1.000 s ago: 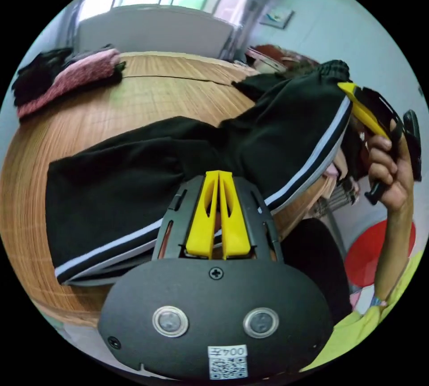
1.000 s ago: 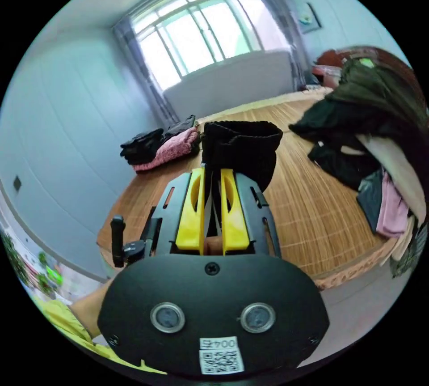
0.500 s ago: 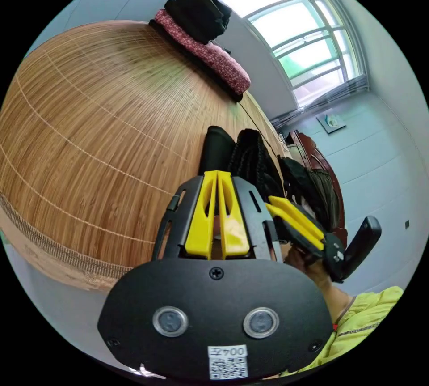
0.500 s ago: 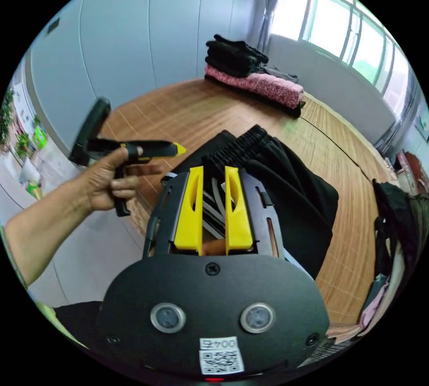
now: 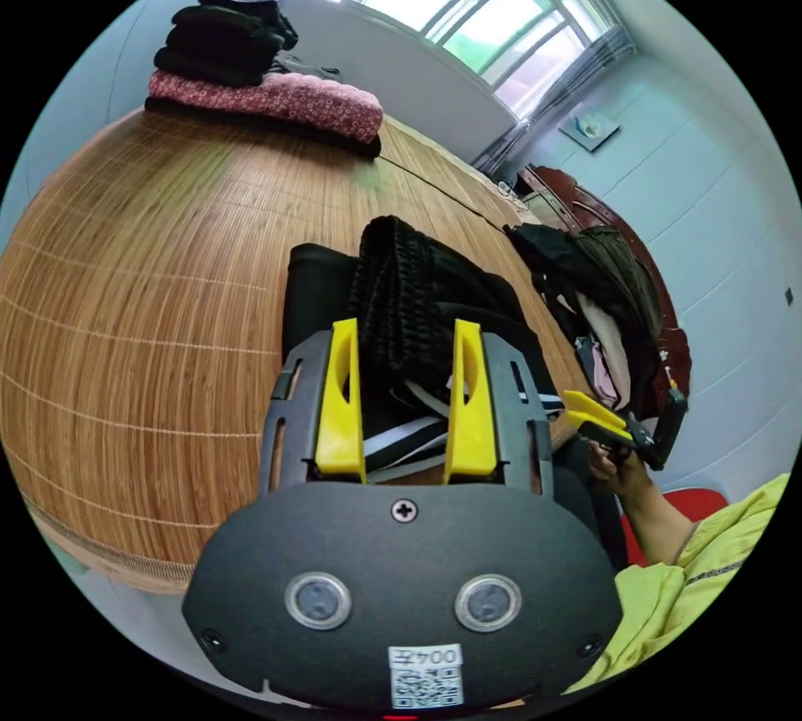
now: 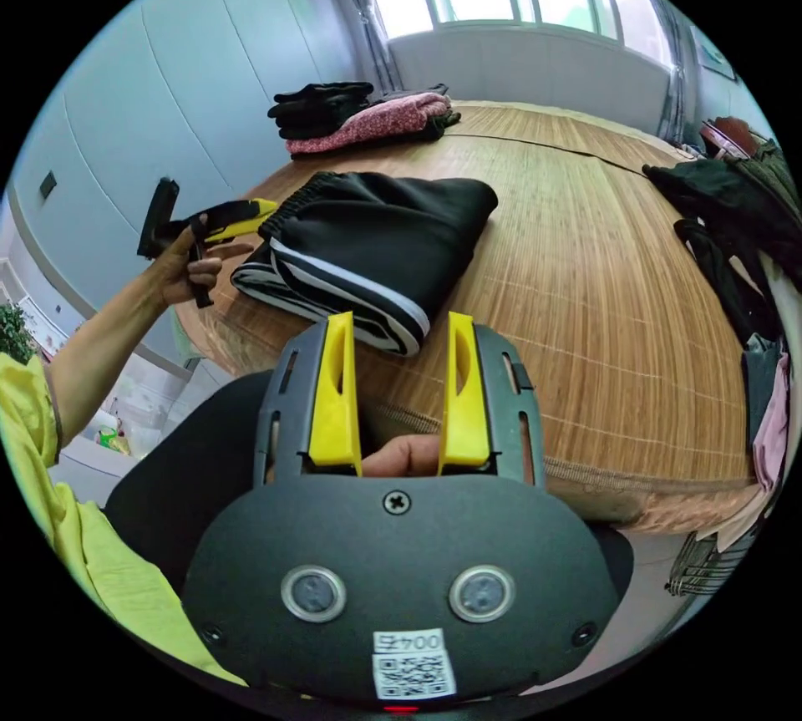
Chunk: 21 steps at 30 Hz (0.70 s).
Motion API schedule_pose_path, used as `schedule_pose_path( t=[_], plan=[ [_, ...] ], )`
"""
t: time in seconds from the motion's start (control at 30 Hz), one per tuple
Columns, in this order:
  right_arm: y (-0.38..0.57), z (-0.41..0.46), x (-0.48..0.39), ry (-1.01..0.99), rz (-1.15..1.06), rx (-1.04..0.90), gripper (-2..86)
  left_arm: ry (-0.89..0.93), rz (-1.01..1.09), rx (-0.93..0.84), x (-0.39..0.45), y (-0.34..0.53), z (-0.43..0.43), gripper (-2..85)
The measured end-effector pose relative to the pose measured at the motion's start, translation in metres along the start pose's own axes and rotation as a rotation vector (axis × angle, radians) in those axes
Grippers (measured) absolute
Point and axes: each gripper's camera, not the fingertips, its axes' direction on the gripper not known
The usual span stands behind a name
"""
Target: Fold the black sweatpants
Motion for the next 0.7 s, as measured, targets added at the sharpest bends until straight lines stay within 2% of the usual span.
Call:
schedule_pose_path(
  t=[0.07,0.13,0.2,0.27,0.33,0.4,0.47,0.7],
  plan=[
    [0.005,0.013,-0.001,-0.005,-0.039,-0.025,16.1,-0.055,0.053,-0.021,0.013,-0.008,0.006,14.4],
    [0.004,0.019,0.000,-0.004,-0.051,-0.035,16.0,-0.198,0.124,-0.073,0.027,-0.019,0.020,15.3],
    [0.003,0.021,0.007,-0.025,-0.031,-0.027,15.6,-0.237,0.114,-0.107,0.027,-0.024,0.026,16.7],
    [0.005,0.020,0.019,-0.060,0.008,-0.012,14.4,-0.214,0.052,-0.116,0.024,-0.025,0.025,18.3],
    [0.008,0.019,0.026,-0.070,0.023,-0.006,14.0,-0.263,0.056,-0.092,0.033,-0.022,0.019,20.3],
    [0.013,0.019,0.034,-0.083,0.037,-0.003,13.7,-0.234,0.056,-0.081,0.037,-0.018,0.018,20.8],
    [0.019,0.018,0.043,-0.103,0.057,-0.001,13.6,-0.169,0.081,-0.089,0.044,-0.016,0.019,20.3],
    [0.033,0.014,0.058,-0.132,0.088,0.002,13.4,-0.176,0.185,-0.124,0.072,-0.031,0.037,17.8]
  ],
)
